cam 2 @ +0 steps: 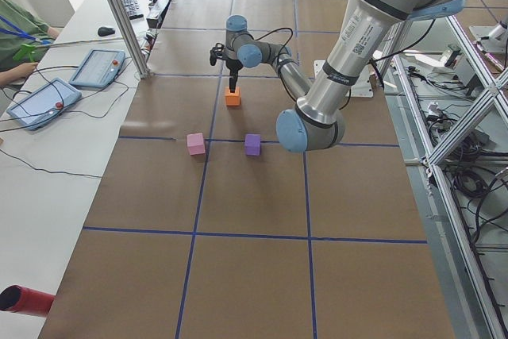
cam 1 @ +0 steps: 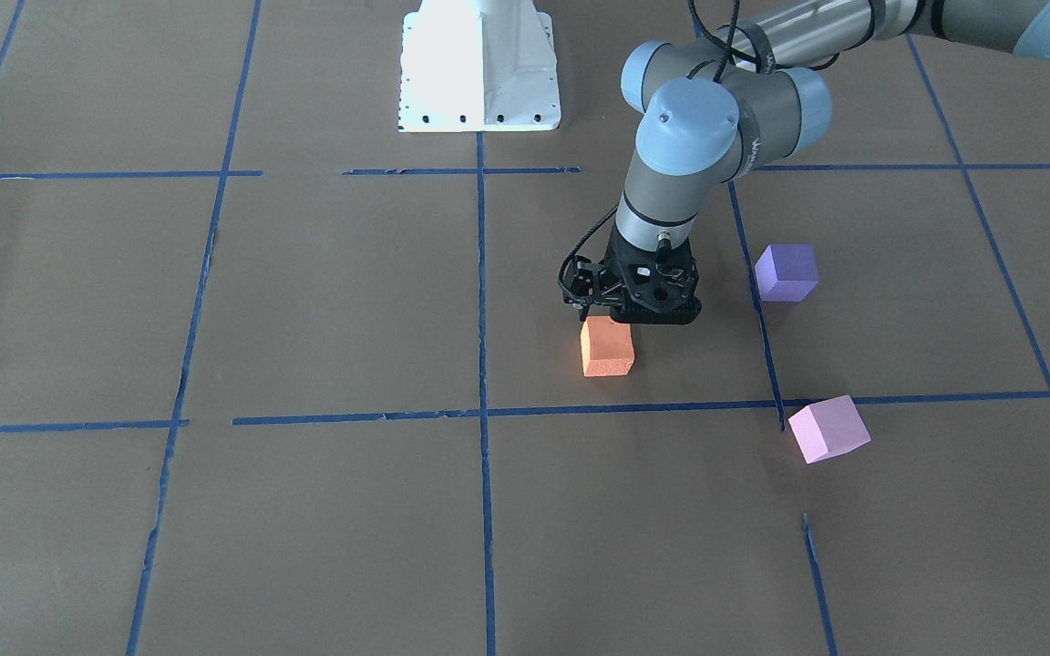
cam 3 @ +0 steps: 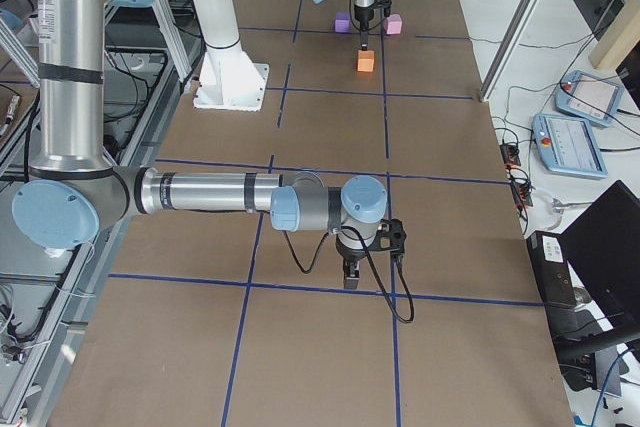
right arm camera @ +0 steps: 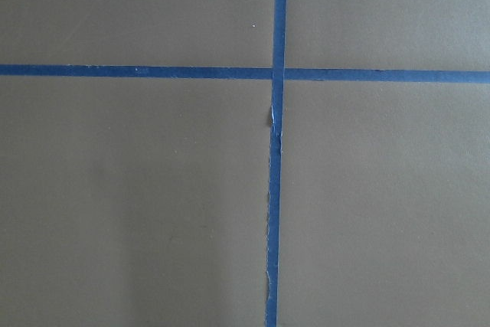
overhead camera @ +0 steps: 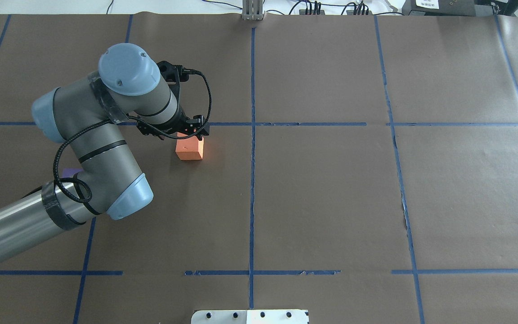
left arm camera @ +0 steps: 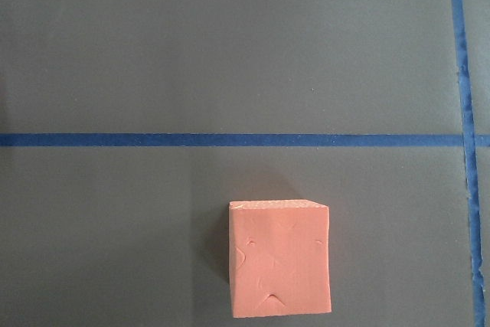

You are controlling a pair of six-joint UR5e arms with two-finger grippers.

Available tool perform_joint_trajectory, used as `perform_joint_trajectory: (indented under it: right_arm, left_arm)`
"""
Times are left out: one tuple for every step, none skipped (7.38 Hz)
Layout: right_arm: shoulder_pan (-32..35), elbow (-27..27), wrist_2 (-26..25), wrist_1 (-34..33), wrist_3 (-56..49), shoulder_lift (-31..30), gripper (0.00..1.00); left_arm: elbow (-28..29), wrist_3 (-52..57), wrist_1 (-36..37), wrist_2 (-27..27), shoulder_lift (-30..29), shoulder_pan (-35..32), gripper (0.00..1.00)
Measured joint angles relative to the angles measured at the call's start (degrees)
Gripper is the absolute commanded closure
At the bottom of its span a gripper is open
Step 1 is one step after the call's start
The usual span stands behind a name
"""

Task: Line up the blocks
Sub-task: 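Lower the left gripper and close it on the orange cube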

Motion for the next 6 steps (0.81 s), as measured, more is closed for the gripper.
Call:
perform_joint_trajectory:
  right_arm:
    - [0.0, 0.0, 0.0, 0.0, 0.0, 0.0, 0.00]
    - [0.0, 0.0, 0.0, 0.0, 0.0, 0.0, 0.00]
    - [0.0, 0.0, 0.0, 0.0, 0.0, 0.0, 0.00]
    - [0.0, 0.0, 0.0, 0.0, 0.0, 0.0, 0.00]
    - [0.0, 0.0, 0.0, 0.0, 0.0, 0.0, 0.00]
    - [0.0, 0.0, 0.0, 0.0, 0.0, 0.0, 0.00]
  left_arm:
    - [1.8, 0.4, 0.0, 0.2, -1.0, 0.0, 0.00]
    - [2.9, 0.9, -0.1, 0.4, -1.4, 0.0, 0.00]
    - [3.9, 1.8, -0.1, 0.5, -1.6, -0.3, 0.00]
    - [4.7, 2.7, -0.4, 0.6, -1.6, -0.6, 0.00]
    - [5.6, 3.1, -1.2, 0.6, -1.6, -0.8, 0.00]
    - [6.4, 3.2, -2.2, 0.5, -1.7, -0.9, 0.00]
